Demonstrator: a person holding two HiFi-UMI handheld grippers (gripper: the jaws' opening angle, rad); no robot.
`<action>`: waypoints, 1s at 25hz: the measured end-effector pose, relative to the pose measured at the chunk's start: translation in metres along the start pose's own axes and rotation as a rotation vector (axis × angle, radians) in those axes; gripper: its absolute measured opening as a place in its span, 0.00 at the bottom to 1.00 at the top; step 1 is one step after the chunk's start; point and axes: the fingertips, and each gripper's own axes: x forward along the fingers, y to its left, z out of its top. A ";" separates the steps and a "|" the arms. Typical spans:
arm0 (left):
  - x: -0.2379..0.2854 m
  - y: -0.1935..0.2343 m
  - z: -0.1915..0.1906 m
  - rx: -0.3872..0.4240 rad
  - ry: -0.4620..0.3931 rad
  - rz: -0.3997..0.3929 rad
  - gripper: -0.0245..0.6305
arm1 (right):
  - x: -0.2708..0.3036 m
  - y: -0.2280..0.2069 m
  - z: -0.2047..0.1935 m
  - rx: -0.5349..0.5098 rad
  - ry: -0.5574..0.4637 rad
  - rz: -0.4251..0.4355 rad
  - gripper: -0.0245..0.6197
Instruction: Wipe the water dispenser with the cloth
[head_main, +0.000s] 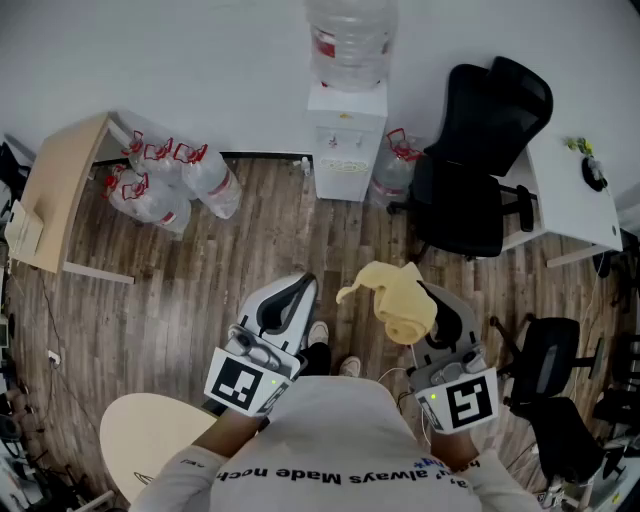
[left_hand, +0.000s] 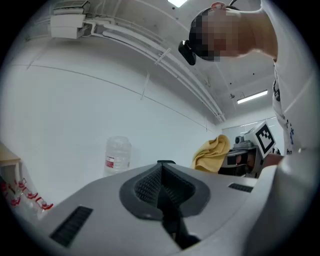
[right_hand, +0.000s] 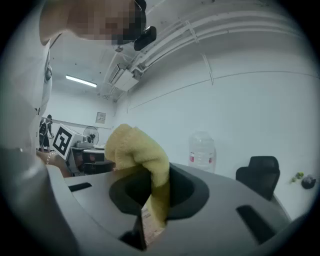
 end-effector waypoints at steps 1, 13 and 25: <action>-0.001 -0.002 0.000 0.002 -0.002 0.001 0.07 | -0.001 -0.001 0.000 -0.004 0.000 0.001 0.14; 0.000 0.039 0.010 0.016 -0.022 0.027 0.07 | 0.040 0.001 0.018 -0.021 -0.031 0.002 0.14; 0.002 0.107 0.020 0.015 -0.029 0.020 0.07 | 0.104 0.015 0.025 -0.020 -0.022 -0.017 0.14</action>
